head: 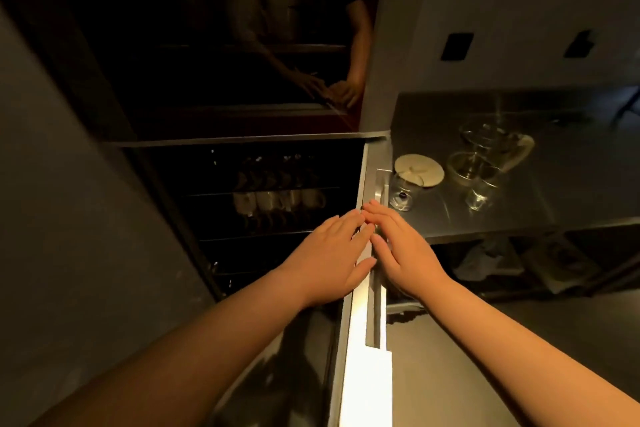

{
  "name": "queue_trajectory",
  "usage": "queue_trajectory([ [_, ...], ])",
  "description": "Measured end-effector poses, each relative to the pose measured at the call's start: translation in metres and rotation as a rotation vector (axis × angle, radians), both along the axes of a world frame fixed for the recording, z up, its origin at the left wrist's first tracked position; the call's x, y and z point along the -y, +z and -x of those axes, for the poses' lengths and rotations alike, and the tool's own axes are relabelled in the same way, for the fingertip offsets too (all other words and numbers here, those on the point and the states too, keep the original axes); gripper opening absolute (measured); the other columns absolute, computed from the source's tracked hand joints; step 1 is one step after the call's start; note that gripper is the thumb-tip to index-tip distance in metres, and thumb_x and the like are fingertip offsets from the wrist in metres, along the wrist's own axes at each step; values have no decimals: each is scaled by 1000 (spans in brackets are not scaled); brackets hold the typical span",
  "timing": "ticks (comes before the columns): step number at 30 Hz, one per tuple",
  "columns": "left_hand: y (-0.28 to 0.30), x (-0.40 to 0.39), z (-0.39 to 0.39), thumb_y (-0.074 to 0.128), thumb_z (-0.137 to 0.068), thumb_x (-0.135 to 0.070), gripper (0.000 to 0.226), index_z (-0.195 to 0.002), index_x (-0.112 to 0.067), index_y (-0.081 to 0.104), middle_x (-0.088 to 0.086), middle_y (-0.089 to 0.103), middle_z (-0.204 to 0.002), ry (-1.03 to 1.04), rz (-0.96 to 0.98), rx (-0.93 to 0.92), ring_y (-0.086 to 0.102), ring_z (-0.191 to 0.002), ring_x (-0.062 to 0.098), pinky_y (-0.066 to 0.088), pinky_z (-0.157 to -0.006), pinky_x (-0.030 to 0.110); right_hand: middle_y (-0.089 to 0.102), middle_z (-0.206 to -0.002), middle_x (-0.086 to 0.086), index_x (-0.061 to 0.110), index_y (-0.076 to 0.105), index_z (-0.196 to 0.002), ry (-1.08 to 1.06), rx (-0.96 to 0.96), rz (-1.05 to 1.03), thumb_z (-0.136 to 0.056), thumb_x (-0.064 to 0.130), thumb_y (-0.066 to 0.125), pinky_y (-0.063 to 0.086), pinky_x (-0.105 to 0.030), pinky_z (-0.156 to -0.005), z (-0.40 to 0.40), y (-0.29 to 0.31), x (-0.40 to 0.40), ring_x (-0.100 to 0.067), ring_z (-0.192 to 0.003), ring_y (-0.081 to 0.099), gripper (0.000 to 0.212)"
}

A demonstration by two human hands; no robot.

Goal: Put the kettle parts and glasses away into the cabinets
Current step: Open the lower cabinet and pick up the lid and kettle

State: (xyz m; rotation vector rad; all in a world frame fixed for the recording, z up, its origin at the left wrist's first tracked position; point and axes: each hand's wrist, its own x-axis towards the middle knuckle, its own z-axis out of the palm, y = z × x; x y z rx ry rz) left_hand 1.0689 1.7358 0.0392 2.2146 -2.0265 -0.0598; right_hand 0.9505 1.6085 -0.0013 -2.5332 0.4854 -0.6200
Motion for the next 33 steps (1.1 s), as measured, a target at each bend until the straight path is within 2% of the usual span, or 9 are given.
queue_trajectory([
  [5,-1,13,21,26,-99,-50,65,-152,-17,7,3,0,-160,-35,5,-29,-3,-146,18,-5,-113,28,40,-144,11,27,44,-135,-24,-18,-36,-96,37,39,26,-34,-114,23,9,9,-1,-137,26,41],
  [8,0,21,25,28,-98,-52,66,-152,-20,7,1,1,-160,-67,5,-24,0,-146,17,-4,-112,27,40,-143,15,31,45,-134,-23,-50,-47,-97,30,46,26,-37,-114,35,15,19,2,-136,25,38],
  [11,4,31,24,32,-98,-49,61,-151,-21,16,0,13,-158,-126,31,-5,12,-144,15,5,-116,27,36,-145,21,36,41,-137,-10,-88,-103,-96,37,45,35,-35,-109,48,20,26,6,-134,28,41],
  [14,8,46,21,38,-98,-45,53,-145,-23,31,-3,29,-152,-143,100,-34,26,-139,11,16,-113,24,29,-147,25,42,33,-140,2,-122,-139,-96,40,42,35,-29,-108,61,22,32,9,-132,27,46],
  [16,5,59,16,41,-97,-45,50,-141,-22,36,-3,32,-150,-128,124,-56,29,-138,11,18,-113,25,24,-148,27,44,27,-142,8,-160,-141,-96,43,40,33,-26,-109,67,24,35,9,-133,26,48],
  [19,-4,83,10,37,-98,-44,57,-148,-20,23,-1,23,-155,-100,90,-77,20,-143,16,13,-115,29,17,-150,26,42,20,-145,0,-238,-92,-97,42,38,23,-21,-111,71,29,35,8,-135,20,51],
  [23,-13,108,-16,6,-94,-52,63,-150,-25,-5,-1,-5,-159,-217,-21,103,-10,-145,11,-5,-117,32,19,-152,20,37,21,-146,-33,-296,7,-97,44,38,20,-19,-110,64,36,32,2,-138,18,53],
  [26,-12,117,-37,8,-90,-64,71,-149,-27,-7,-4,-7,-159,-306,-19,116,-16,-140,6,-9,-114,29,25,-150,20,37,28,-144,-39,-301,58,-97,40,39,17,-22,-113,58,39,30,3,-138,17,48],
  [33,0,146,-71,10,-91,-64,74,-151,-24,-4,-6,-6,-159,-503,-78,140,-13,-143,6,-10,-116,30,24,-150,20,37,27,-144,-141,-354,75,-98,39,40,13,-20,-114,33,47,27,4,-139,14,48],
])
